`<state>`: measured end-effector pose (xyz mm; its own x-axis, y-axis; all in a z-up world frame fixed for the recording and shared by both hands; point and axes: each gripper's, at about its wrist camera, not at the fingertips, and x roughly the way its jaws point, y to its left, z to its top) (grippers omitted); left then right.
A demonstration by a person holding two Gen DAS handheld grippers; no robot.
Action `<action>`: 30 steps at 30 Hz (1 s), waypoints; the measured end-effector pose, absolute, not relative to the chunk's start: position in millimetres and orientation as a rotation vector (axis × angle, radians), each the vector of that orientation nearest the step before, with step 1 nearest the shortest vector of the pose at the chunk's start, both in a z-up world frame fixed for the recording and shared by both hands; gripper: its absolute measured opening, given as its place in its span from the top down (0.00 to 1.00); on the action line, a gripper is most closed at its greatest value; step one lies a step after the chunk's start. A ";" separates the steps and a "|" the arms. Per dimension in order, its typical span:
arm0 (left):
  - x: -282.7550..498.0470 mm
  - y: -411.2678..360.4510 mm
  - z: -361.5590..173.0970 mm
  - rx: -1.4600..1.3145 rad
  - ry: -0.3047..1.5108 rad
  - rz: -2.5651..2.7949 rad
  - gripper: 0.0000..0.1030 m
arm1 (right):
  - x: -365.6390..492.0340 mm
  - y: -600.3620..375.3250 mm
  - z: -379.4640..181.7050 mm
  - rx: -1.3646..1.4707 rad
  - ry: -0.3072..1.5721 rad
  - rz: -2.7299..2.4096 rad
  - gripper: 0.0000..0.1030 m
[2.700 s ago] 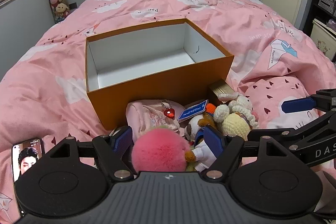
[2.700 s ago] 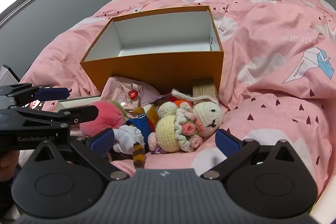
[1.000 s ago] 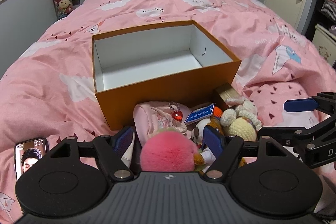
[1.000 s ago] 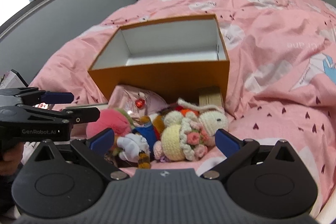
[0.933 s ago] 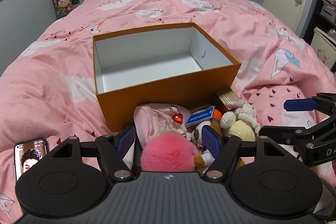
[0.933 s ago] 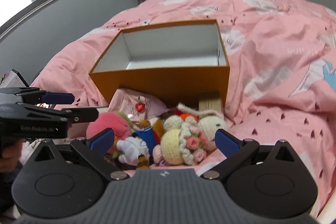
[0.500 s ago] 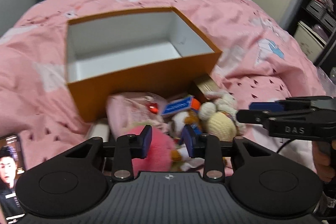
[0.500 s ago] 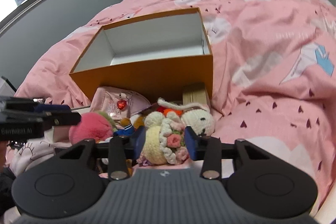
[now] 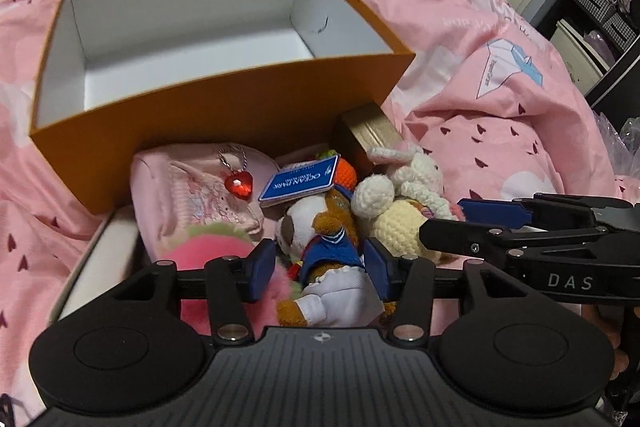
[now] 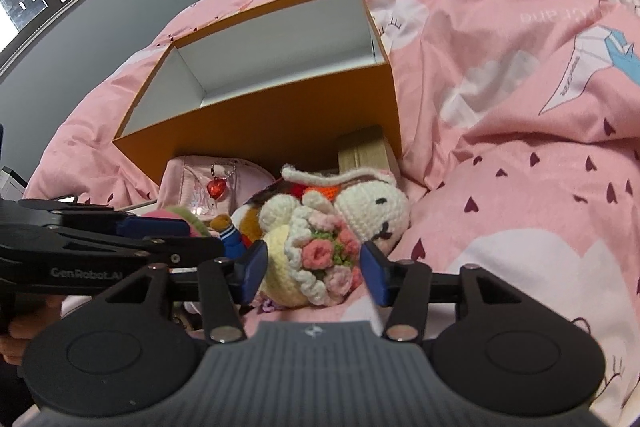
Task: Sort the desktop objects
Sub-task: 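Grasp the brown dog plush with the left tool while the right tool grasps the crocheted bunny, then lift both plushes and carry them over the orange box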
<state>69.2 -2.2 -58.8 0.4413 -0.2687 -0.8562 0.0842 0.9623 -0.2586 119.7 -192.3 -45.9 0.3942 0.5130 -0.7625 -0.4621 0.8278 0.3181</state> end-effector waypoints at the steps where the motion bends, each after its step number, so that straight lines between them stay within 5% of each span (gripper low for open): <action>1: 70.6 -2.9 -61.9 -0.196 1.106 -0.233 0.44 | 120.7 -192.5 -47.1 0.064 0.991 0.621 0.47; 11: 79.0 -9.4 -83.0 -0.199 1.181 -0.264 0.43 | 128.6 -190.8 -56.1 0.098 1.002 0.632 0.46; 22: 78.4 -13.8 -90.1 -0.167 1.186 -0.267 0.42 | 143.7 -190.7 -84.8 0.192 1.115 0.634 0.29; 30: 69.9 -4.5 -84.0 -0.226 1.152 -0.257 0.55 | 136.2 -191.1 -75.4 0.155 1.065 0.653 0.41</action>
<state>69.9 -4.5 -84.0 0.3832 -0.3148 -0.8684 0.0839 0.9481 -0.3066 136.2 -191.1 -75.4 0.3169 0.5661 -0.7610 -0.4215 0.8028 0.4217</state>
